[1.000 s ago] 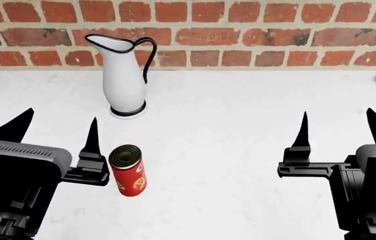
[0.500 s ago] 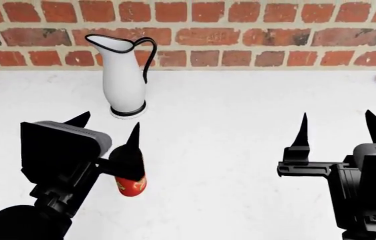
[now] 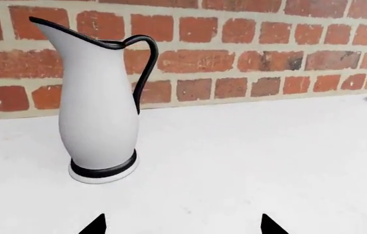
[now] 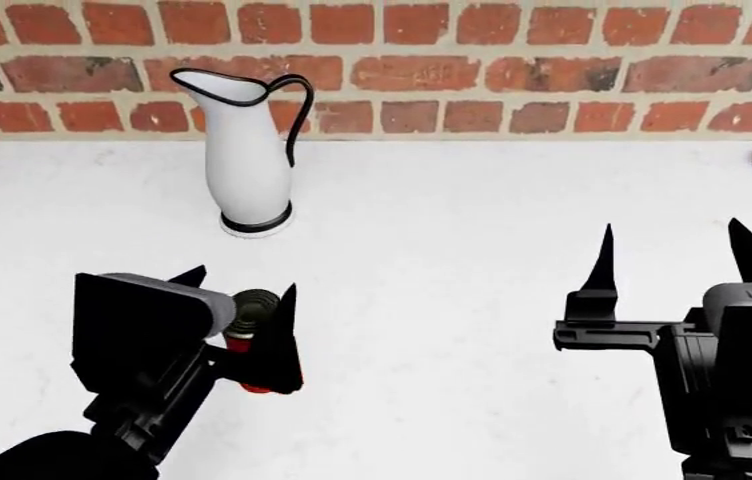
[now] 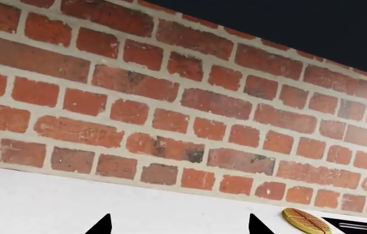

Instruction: Pick the salsa and jam from the counter and place them in the cabinets closest to them.

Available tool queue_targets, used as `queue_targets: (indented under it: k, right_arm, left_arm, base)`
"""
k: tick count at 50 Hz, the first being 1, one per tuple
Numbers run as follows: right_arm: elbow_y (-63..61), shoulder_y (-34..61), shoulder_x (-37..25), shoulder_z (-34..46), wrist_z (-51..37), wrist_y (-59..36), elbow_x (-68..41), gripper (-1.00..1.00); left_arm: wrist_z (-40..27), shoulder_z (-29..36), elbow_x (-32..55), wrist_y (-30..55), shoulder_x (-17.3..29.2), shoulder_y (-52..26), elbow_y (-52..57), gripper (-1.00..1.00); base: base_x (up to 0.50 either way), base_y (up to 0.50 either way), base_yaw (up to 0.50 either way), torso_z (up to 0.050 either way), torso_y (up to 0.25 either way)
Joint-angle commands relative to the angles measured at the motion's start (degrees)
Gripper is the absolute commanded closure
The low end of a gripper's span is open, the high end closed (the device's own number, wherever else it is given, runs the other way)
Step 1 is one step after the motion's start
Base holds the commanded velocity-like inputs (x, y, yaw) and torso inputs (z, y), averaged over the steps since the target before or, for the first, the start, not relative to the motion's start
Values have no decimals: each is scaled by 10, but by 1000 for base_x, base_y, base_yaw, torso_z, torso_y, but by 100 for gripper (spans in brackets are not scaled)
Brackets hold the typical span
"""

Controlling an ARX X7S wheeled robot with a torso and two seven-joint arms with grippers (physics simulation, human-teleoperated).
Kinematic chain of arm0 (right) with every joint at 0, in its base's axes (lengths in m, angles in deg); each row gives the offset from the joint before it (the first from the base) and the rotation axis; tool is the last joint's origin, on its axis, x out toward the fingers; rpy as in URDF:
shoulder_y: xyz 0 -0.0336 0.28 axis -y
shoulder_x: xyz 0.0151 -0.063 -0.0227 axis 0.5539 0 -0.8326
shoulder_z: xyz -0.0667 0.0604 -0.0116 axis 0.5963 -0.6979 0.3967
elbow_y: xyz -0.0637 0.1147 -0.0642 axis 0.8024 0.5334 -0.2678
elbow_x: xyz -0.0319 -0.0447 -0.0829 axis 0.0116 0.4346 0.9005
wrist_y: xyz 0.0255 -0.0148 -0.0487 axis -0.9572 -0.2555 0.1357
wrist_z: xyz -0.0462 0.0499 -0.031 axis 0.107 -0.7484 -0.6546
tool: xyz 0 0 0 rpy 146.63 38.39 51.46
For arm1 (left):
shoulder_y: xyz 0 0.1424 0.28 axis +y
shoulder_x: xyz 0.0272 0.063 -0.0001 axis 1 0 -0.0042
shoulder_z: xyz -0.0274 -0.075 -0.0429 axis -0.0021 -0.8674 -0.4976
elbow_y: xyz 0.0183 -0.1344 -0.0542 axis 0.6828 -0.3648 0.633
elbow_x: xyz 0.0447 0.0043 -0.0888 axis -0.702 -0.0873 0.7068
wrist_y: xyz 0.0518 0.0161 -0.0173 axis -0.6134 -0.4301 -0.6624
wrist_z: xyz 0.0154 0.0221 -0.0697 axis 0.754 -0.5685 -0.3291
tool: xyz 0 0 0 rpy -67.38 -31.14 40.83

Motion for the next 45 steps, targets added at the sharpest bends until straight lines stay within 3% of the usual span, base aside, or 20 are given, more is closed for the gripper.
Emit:
queue_targets:
  k: [1, 21, 33, 34, 45]
  right_arm:
    - [-3, 0, -3, 3, -4, -4, -4, -100]
    - [6, -8, -5, 2, -15, 12, -18, -100]
    - [23, -10, -5, 8, -27, 29, -25, -100]
    - [24, -11, -5, 7, -28, 30, -26, -100]
    - [30, -10, -9, 10, -37, 35, -30, -100]
  left_arm:
    - [16, 18, -23, -24, -2, 43, -5, -100]
    - [59, 66, -108, -97, -10, 118, -66, -100]
    - [52, 65, -112, -100, -7, 130, -72, -100]
    - [51, 64, -113, -100, -7, 130, -72, 100]
    - [30, 57, -104, -84, 5, 130, -42, 100]
  base:
    - [0, 0, 0, 0, 0]
    - [0, 0, 0, 0, 0]
    - [0, 0, 0, 0, 0]
    - [0, 0, 0, 0, 0]
    - [0, 0, 0, 0, 0]
